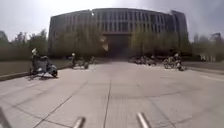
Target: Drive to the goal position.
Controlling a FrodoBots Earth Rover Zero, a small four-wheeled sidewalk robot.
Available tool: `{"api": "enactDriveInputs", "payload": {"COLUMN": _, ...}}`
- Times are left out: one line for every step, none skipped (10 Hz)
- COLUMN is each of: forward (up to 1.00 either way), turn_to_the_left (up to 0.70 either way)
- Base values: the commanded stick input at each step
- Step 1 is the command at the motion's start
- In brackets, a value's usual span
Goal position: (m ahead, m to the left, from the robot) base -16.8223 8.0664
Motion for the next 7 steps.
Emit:
{"api": "enactDriveInputs", "payload": {"forward": 1.0, "turn_to_the_left": 0.0}}
{"api": "enactDriveInputs", "payload": {"forward": 1.0, "turn_to_the_left": 0.0}}
{"api": "enactDriveInputs", "payload": {"forward": 1.0, "turn_to_the_left": 0.0}}
{"api": "enactDriveInputs", "payload": {"forward": 1.0, "turn_to_the_left": 0.0}}
{"api": "enactDriveInputs", "payload": {"forward": 1.0, "turn_to_the_left": 0.0}}
{"api": "enactDriveInputs", "payload": {"forward": 1.0, "turn_to_the_left": 0.0}}
{"api": "enactDriveInputs", "payload": {"forward": 1.0, "turn_to_the_left": 0.0}}
